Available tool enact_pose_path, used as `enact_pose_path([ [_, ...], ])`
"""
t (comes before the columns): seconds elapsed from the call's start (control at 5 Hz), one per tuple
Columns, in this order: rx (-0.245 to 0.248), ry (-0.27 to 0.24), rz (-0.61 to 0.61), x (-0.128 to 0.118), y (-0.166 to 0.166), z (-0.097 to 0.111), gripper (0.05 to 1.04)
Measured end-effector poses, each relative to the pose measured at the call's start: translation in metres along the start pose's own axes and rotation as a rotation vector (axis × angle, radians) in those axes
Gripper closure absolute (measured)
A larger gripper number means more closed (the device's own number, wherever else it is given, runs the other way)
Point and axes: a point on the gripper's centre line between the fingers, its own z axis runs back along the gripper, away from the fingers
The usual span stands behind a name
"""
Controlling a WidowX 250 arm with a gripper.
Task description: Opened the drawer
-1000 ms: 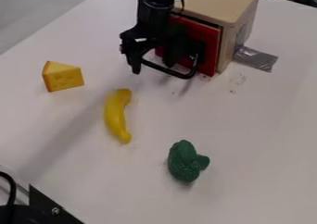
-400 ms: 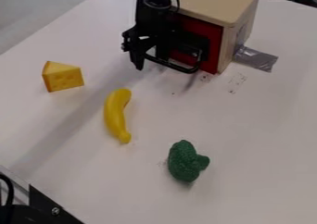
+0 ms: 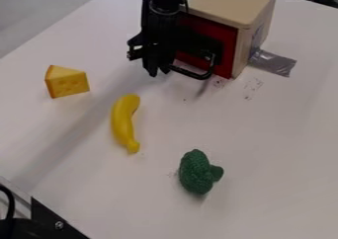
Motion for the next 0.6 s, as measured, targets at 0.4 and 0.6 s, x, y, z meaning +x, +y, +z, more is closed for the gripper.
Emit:
enact_pose_path([
  [0.4, 0.002, 0.000, -0.012, -0.023, 0.023, 0.000, 0.835],
  [0.6, 0.004, 0.003, -0.017, -0.032, 0.033, 0.002, 0.835],
])
